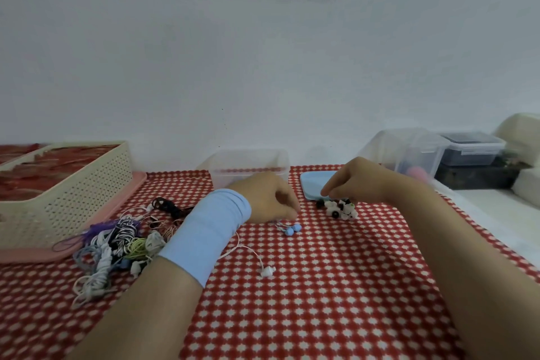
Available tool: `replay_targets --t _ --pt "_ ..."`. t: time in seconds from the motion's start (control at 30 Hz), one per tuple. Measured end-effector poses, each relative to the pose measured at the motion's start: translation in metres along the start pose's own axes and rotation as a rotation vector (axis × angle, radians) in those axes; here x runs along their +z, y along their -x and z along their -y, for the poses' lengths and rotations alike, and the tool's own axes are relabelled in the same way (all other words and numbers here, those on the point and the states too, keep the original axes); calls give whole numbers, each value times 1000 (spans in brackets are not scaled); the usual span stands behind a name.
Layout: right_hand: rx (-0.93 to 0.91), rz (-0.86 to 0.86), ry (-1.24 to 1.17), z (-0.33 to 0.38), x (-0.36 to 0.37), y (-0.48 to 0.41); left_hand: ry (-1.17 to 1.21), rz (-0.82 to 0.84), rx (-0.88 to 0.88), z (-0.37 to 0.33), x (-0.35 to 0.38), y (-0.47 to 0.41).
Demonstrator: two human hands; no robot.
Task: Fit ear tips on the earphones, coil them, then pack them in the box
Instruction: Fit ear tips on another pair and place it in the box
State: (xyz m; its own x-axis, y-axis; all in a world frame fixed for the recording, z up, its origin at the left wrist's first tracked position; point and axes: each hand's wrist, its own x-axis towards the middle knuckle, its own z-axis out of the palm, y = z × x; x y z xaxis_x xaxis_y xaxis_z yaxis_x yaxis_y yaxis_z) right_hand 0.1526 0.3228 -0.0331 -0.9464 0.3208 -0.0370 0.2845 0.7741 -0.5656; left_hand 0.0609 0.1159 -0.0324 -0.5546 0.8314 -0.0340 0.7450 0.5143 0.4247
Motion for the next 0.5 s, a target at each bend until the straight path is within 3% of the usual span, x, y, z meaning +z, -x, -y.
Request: replay_targets --t 0.1,0.3,0.5 --pt "6 7 21 0 -2 0 -77 101 -2 1 9 0" --pt "33 -66 73 -17 -17 0 -198 0 16 -4 11 -1" --pt "66 41 174 -18 -8 1 -356 -59 -18 -15 19 -2"
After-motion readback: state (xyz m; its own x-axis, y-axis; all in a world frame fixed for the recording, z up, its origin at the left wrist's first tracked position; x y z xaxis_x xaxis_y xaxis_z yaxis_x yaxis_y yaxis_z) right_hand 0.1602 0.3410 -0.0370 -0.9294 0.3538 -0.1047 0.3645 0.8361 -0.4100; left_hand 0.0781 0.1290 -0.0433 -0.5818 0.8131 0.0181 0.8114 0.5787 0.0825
